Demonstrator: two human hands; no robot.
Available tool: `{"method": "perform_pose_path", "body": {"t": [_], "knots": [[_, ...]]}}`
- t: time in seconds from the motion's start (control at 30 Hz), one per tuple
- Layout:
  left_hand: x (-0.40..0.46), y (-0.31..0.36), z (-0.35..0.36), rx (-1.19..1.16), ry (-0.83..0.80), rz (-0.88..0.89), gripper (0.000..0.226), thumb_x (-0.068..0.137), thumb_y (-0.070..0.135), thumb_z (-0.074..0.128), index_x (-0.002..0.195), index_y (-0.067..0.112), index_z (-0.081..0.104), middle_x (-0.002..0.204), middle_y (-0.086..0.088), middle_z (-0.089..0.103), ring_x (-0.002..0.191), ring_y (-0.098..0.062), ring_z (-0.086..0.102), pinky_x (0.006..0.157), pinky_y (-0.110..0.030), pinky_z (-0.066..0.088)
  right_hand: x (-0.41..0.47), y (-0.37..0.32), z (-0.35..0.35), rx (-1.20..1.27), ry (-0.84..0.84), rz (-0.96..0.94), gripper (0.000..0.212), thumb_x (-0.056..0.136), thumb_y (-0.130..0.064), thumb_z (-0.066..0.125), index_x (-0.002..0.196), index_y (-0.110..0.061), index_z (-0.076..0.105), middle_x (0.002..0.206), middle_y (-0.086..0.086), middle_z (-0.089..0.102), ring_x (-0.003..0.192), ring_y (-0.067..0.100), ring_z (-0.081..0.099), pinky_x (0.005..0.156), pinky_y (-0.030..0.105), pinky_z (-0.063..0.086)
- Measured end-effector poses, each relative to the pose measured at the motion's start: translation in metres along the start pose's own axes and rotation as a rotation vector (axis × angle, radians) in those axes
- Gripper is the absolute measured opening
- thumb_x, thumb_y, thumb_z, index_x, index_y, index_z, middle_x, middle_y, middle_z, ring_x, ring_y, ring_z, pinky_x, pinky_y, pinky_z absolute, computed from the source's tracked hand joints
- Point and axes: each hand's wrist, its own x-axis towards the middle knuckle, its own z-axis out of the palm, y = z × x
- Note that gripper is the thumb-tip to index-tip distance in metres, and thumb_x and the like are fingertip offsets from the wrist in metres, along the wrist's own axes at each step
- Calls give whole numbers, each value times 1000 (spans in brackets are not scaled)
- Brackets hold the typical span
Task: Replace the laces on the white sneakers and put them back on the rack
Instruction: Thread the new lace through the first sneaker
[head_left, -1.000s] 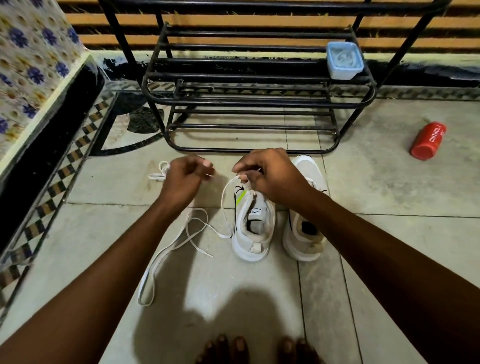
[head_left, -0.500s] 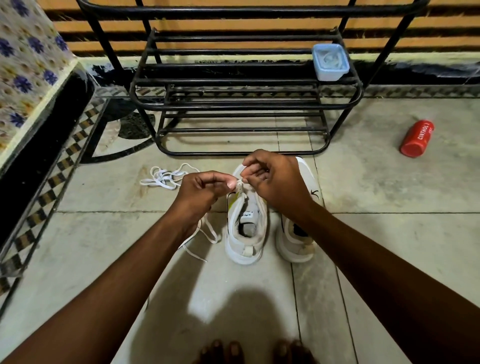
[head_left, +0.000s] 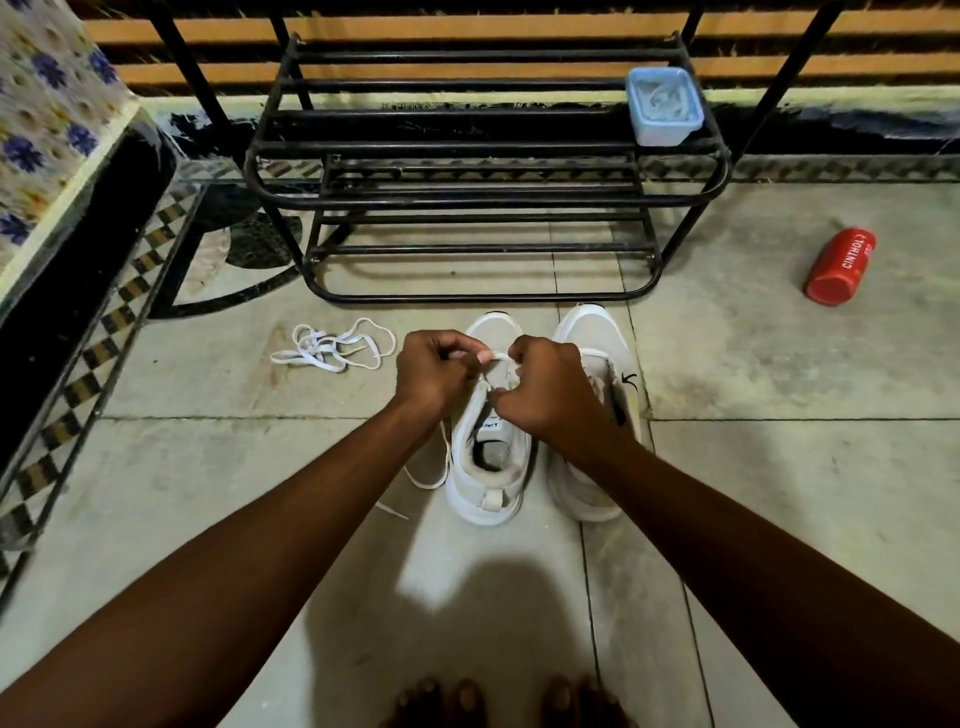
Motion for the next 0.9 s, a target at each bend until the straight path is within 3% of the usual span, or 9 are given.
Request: {"method": "perform_pose_path", "body": {"t": [0.2, 0.3, 0.37, 0.5, 0.67, 0.77, 0.9], "knots": [[5, -10, 17, 189, 32, 9, 13, 86, 12, 80, 75, 18, 80, 66, 7, 73, 56, 1, 61, 67, -19, 49, 9, 10, 15, 78, 51, 157, 41, 72, -24, 77, 107, -6, 69, 101, 12, 70, 100, 28, 63, 82, 32, 52], [0, -4, 22, 280, 44, 36, 18, 87, 4, 72, 75, 15, 80, 69, 8, 73, 58, 11, 62, 58, -3, 42, 11, 14, 14, 140, 76, 213, 37, 70, -34, 80, 98, -10, 74, 89, 4, 73, 88, 19, 69, 79, 31, 55], [-2, -3, 24, 288, 60, 44, 18, 86, 3, 70, 76, 13, 80, 71, 6, 74, 60, 13, 63, 58, 0, 41, 14, 14, 9, 169, 88, 235, 31, 65, -35, 78, 87, -14, 75, 77, -1, 72, 80, 17, 69, 73, 29, 54], [-3, -7, 29, 269, 98, 22, 21, 86, 5, 71, 71, 18, 79, 69, 8, 75, 64, 0, 70, 69, -19, 57, 16, 18, -1, 290, 95, 364, 22, 67, -14, 81, 88, -13, 77, 82, 0, 74, 85, 20, 71, 81, 32, 58], [-2, -9, 35, 312, 151, -2, 22, 82, 11, 71, 66, 25, 76, 69, 14, 73, 86, -13, 71, 81, -34, 60, 18, 22, 1, 323, 84, 378, 22, 66, -11, 79, 88, -16, 75, 83, 0, 75, 86, 21, 71, 82, 35, 59], [-5, -8, 35, 412, 139, 59, 21, 83, 13, 65, 70, 27, 74, 73, 12, 73, 83, -17, 71, 77, -36, 60, 20, 25, 2, 348, 75, 382, 23, 65, -11, 79, 87, -17, 74, 85, -1, 75, 87, 19, 72, 83, 37, 60], [-13, -6, 37, 684, 76, 287, 21, 84, 9, 58, 85, 22, 75, 83, -1, 75, 79, -28, 69, 66, -34, 55, 20, 28, 4, 363, 72, 378, 21, 67, -10, 78, 87, -18, 74, 85, -1, 75, 88, 18, 71, 85, 35, 59]]}}
